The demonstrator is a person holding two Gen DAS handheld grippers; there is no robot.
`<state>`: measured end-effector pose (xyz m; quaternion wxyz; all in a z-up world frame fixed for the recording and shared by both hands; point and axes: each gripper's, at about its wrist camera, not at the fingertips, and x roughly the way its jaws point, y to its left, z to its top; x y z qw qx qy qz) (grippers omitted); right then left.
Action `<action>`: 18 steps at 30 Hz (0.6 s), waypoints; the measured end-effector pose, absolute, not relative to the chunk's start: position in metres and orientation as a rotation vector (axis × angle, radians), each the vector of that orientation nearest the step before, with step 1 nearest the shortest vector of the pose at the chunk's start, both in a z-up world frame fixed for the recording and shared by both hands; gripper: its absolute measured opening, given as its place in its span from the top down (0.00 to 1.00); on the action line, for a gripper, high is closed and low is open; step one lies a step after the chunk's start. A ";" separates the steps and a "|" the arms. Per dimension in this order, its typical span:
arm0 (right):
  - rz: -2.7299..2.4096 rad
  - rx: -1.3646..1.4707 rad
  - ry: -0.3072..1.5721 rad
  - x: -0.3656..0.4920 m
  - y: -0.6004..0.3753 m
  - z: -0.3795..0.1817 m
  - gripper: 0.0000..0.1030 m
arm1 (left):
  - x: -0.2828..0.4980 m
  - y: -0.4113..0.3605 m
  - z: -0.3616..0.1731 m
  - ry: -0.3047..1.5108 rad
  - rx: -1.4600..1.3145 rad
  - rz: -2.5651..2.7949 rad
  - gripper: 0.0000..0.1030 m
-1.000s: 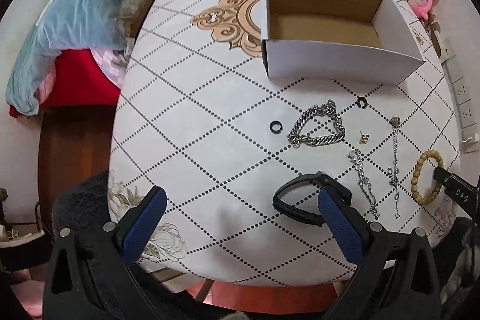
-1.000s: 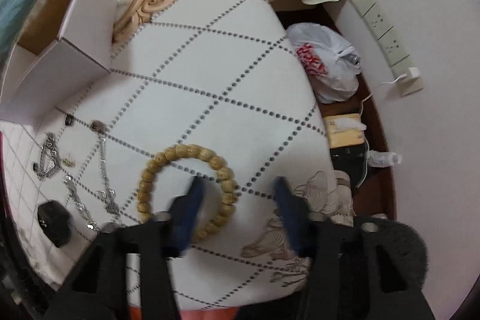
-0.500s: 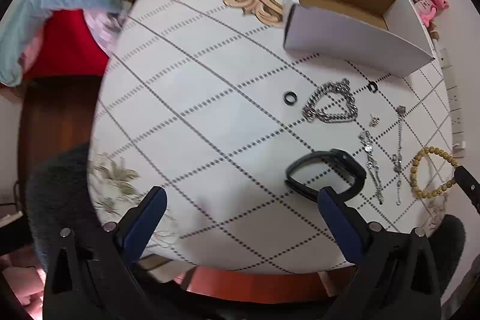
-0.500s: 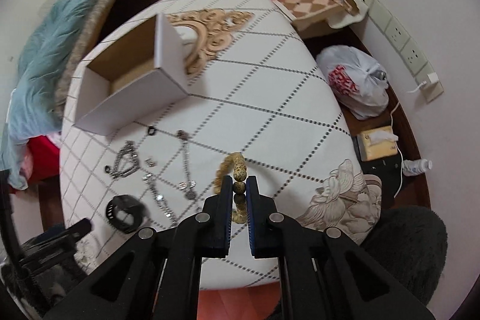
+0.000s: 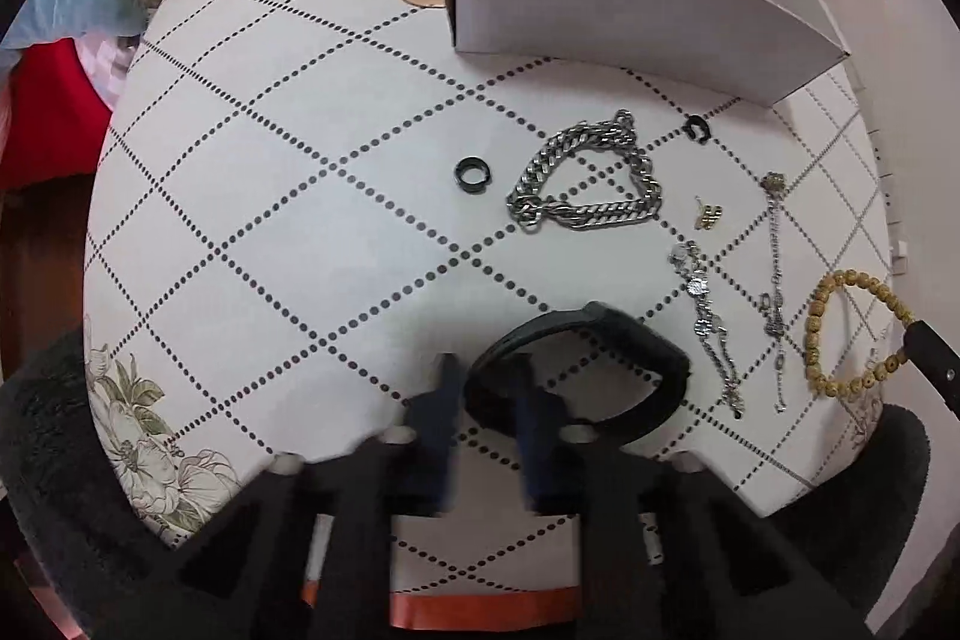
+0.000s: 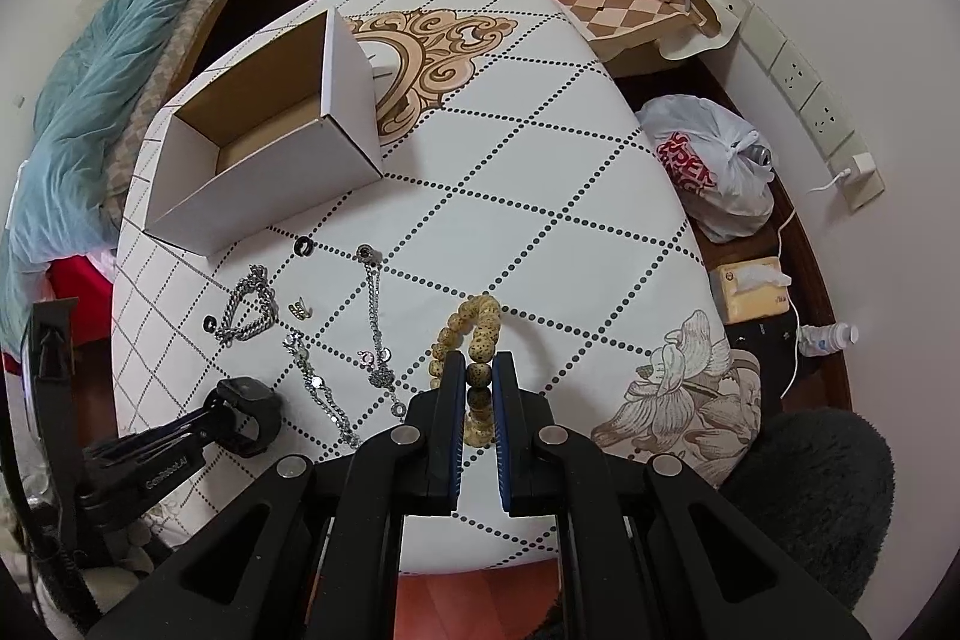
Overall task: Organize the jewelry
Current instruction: 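Carry both items into the white box and open both tools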
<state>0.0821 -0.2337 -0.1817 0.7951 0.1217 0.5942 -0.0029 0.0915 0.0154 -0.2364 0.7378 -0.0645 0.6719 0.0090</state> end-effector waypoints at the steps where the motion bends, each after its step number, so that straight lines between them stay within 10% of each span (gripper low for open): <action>1: -0.003 0.266 1.273 0.082 -0.234 -0.180 0.91 | 0.091 0.016 -0.235 1.467 -0.144 0.015 0.92; 18: 0.169 0.321 1.164 0.108 -0.212 -0.104 0.91 | 0.111 0.031 -0.124 1.247 -0.160 -0.030 0.93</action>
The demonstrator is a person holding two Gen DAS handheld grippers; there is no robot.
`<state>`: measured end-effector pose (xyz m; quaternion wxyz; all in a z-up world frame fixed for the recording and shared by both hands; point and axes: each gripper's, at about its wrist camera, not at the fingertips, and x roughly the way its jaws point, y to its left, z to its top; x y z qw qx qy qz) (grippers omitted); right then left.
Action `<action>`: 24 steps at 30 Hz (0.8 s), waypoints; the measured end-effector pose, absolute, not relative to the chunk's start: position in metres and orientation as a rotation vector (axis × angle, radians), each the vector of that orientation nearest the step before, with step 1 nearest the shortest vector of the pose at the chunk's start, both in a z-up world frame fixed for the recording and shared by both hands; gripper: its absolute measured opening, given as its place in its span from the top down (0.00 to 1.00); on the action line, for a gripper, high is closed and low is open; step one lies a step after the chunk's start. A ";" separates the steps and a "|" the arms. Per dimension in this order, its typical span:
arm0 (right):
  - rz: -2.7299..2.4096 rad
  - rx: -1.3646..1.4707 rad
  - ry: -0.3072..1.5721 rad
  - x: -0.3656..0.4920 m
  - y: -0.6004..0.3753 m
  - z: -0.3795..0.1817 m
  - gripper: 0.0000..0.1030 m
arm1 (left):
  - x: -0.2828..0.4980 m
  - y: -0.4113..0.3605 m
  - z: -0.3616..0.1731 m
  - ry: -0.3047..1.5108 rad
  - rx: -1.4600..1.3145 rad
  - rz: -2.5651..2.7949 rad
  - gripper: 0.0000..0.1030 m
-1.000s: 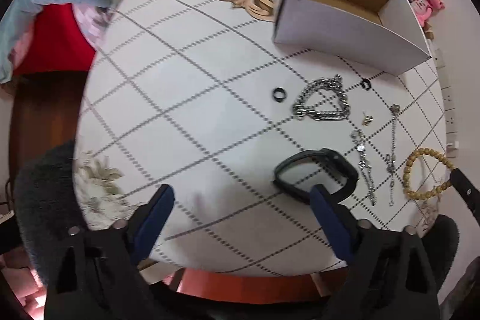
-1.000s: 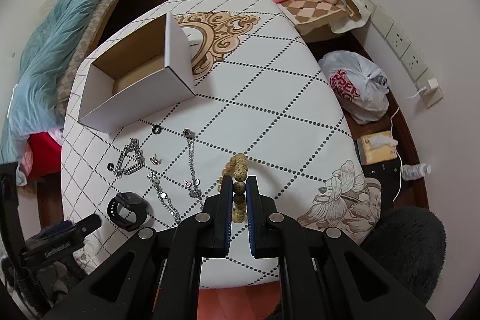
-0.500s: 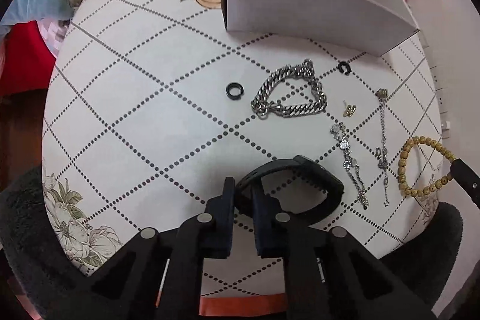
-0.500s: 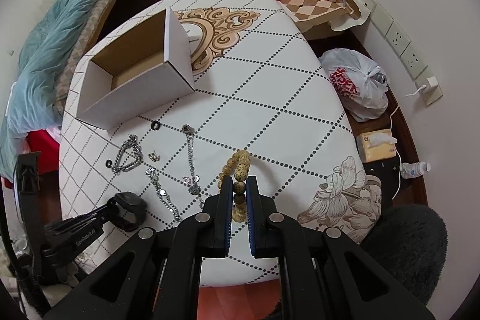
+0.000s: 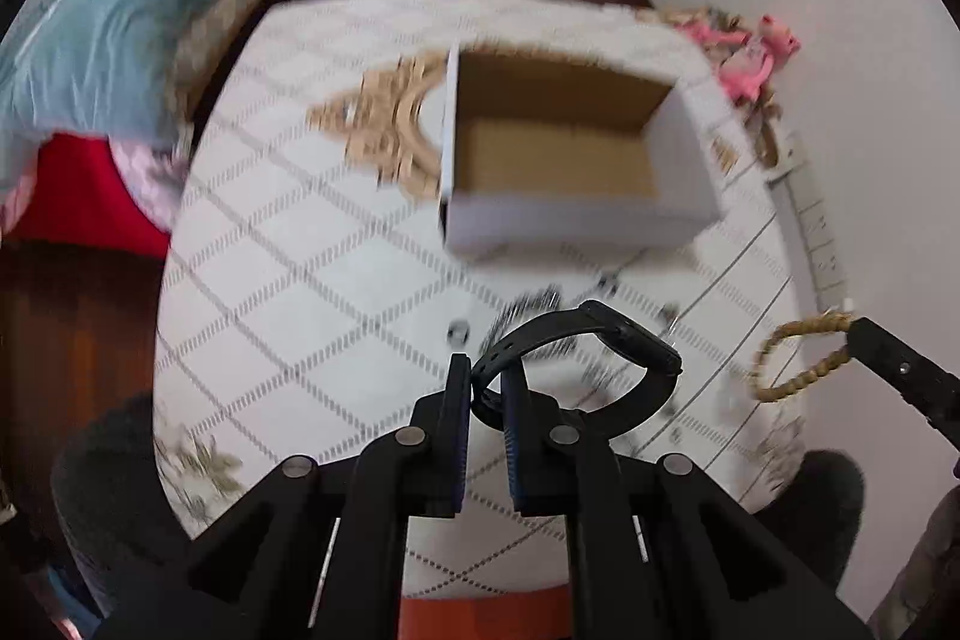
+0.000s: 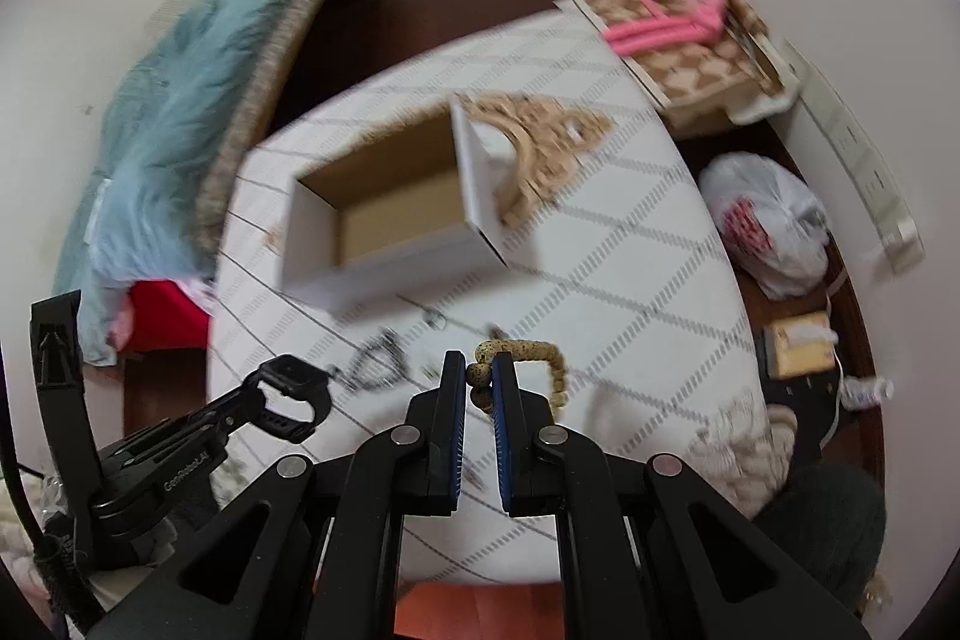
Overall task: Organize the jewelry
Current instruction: 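Carry both items into the white box and open both tools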
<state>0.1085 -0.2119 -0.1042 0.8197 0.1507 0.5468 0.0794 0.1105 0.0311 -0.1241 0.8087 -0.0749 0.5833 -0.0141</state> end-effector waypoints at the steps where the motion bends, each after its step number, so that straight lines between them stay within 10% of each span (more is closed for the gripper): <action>1: 0.188 0.319 1.148 0.116 -0.209 -0.094 0.91 | 0.119 0.030 -0.117 1.235 -0.163 -0.036 0.93; 24: 0.298 0.187 1.252 0.284 -0.136 -0.111 0.91 | 0.271 0.040 -0.144 1.346 -0.240 -0.057 0.84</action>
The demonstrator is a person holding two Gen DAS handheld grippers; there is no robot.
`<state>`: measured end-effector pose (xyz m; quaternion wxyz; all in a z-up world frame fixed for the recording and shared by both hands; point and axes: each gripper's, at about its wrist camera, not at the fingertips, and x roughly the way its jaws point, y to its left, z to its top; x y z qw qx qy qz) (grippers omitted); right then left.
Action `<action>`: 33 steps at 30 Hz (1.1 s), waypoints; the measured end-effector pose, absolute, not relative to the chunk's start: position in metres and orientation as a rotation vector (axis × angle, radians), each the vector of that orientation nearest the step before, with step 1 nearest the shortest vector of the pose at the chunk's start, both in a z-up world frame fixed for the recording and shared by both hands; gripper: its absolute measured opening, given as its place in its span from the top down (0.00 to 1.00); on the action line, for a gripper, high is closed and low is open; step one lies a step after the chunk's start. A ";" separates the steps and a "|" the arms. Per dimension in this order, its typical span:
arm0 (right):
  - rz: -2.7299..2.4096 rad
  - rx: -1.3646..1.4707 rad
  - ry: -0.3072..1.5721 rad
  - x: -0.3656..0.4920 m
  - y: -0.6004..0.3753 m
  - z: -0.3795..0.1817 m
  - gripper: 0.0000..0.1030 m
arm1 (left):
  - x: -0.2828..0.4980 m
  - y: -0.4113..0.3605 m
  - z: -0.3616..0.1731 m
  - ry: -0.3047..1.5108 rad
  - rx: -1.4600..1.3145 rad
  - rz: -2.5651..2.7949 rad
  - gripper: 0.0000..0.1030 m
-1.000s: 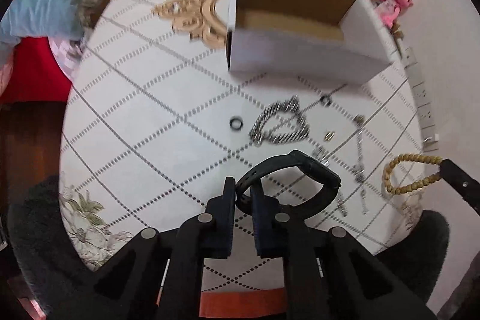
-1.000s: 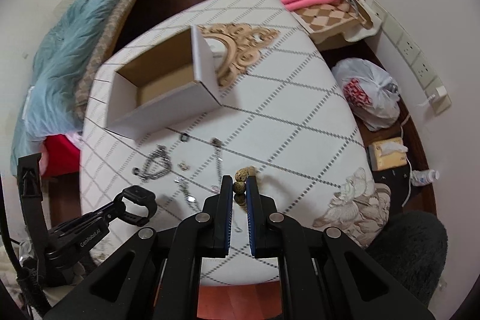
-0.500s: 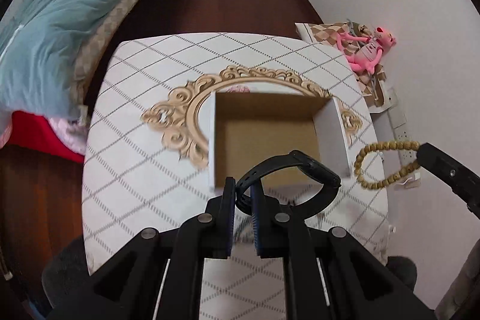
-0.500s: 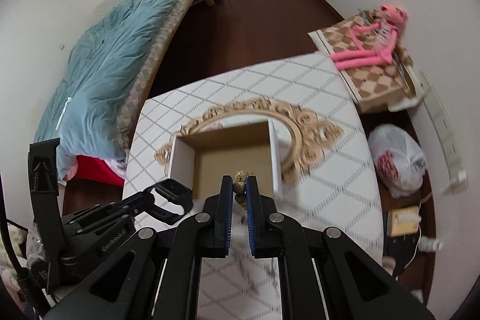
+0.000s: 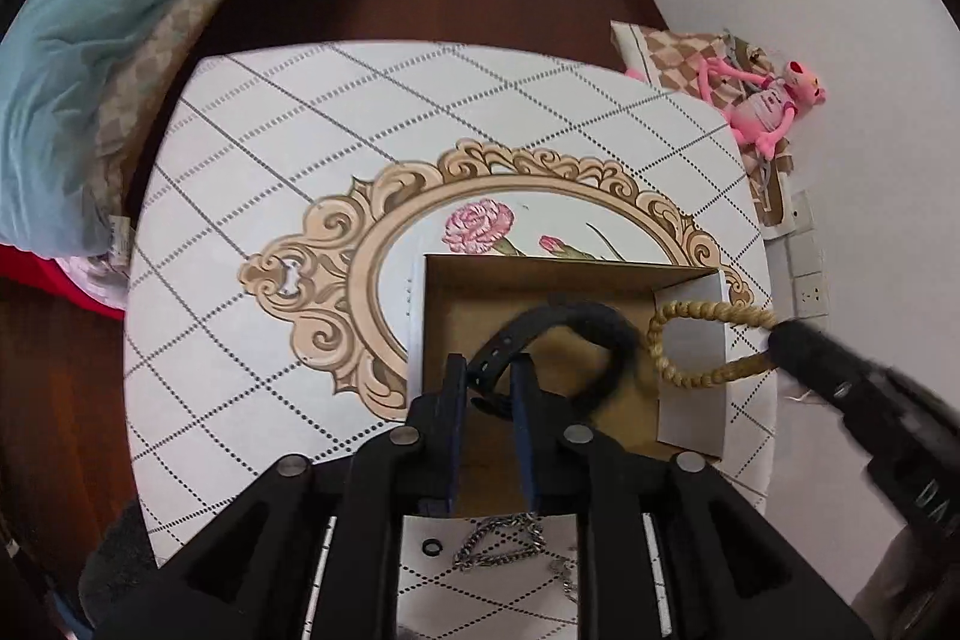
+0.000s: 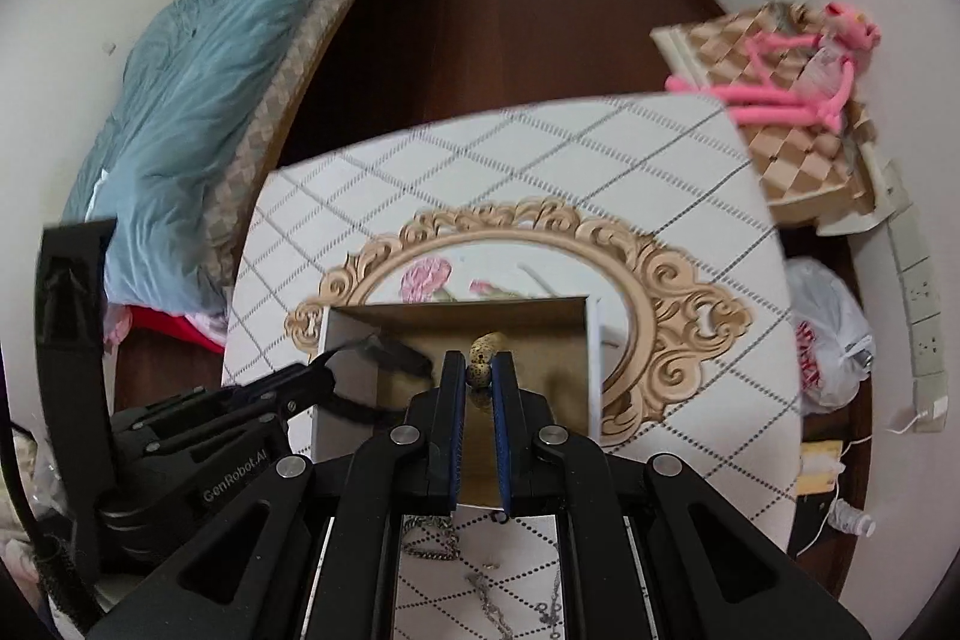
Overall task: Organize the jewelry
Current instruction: 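Carry both items into the white box and open both tools, then lift both tools out of the box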
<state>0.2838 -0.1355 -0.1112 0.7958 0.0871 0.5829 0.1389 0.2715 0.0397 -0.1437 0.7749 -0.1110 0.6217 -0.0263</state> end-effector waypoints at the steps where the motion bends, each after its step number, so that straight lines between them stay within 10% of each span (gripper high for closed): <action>1: 0.304 0.201 1.272 0.287 -0.136 -0.116 0.91 | 0.274 0.039 -0.144 1.353 -0.232 -0.049 0.75; 5: 0.316 0.229 1.327 0.293 -0.138 -0.128 0.90 | 0.276 0.040 -0.134 1.313 -0.227 -0.043 0.16; 18: 0.154 0.065 1.291 0.269 -0.156 -0.136 0.09 | 0.252 0.054 -0.126 1.213 -0.108 0.117 0.04; 33: 0.092 -0.069 1.244 0.239 -0.147 -0.144 0.04 | 0.216 0.046 -0.126 1.170 -0.030 0.163 0.03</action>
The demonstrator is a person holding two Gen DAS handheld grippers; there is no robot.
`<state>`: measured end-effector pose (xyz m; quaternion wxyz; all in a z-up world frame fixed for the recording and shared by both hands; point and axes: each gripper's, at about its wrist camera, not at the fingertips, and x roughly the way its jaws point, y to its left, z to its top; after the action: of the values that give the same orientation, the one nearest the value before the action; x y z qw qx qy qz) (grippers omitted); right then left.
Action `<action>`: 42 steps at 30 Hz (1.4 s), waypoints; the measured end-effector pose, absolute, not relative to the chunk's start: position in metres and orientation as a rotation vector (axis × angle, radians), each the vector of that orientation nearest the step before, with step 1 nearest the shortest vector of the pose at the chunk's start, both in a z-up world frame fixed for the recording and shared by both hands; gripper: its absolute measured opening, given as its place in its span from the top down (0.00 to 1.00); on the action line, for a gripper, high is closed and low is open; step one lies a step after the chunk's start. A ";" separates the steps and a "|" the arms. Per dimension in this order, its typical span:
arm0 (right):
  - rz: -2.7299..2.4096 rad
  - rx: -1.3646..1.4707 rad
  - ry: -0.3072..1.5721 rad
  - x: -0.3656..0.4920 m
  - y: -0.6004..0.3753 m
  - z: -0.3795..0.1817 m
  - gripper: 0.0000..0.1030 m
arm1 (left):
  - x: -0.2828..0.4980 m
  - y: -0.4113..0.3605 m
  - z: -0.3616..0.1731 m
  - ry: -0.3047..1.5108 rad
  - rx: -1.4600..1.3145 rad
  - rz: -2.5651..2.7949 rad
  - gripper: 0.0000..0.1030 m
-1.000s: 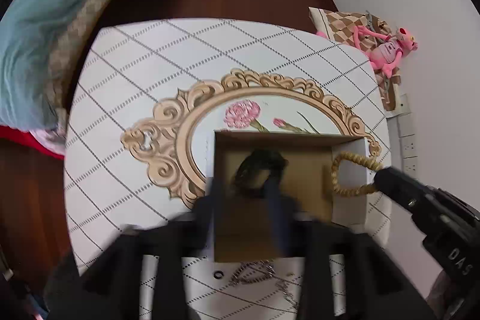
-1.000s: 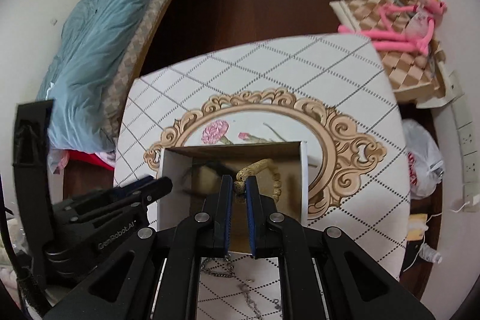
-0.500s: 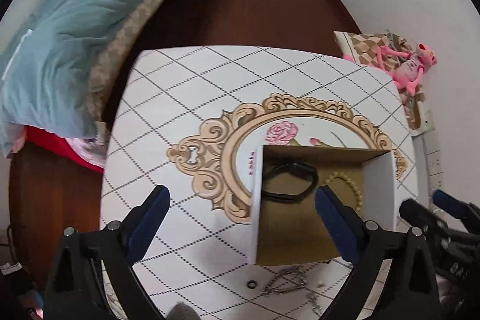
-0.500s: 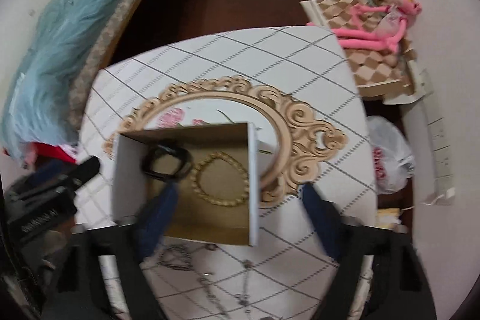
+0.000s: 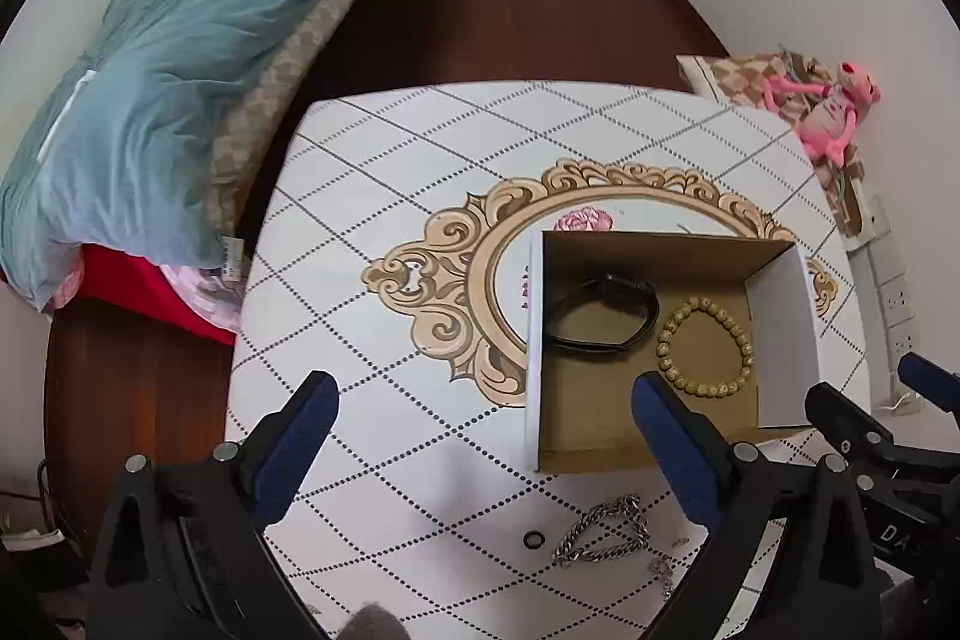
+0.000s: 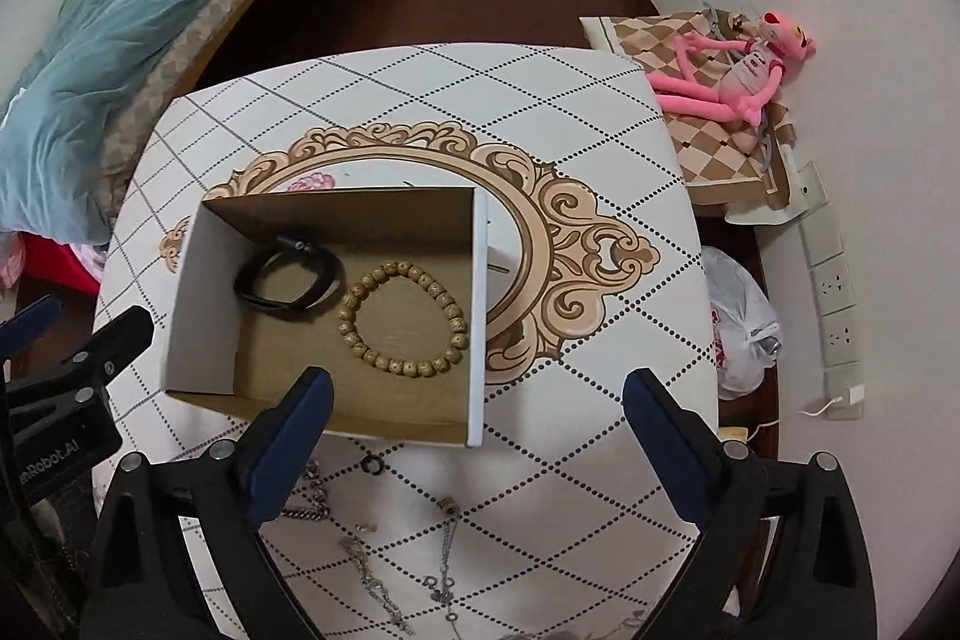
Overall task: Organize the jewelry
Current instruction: 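Lift both tools out of the box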
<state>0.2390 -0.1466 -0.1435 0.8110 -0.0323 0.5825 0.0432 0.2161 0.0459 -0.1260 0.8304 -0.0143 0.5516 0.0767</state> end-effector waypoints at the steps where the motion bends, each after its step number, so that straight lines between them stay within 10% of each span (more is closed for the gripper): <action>1: 0.096 -0.070 1.239 0.236 -0.146 -0.140 0.04 | 0.213 0.046 -0.122 1.163 -0.029 0.170 0.03; 28: 0.097 -0.054 1.015 0.135 -0.146 -0.034 0.04 | 0.116 0.040 -0.033 0.968 -0.046 0.138 0.03; 42: 0.052 0.148 1.244 0.114 -0.182 -0.161 0.02 | 0.095 0.055 -0.138 1.132 -0.044 0.198 0.03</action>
<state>0.1136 -0.1823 -0.1614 0.8100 0.0694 0.5819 0.0241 0.0946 0.0555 -0.1376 0.8393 -0.0210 0.5352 0.0939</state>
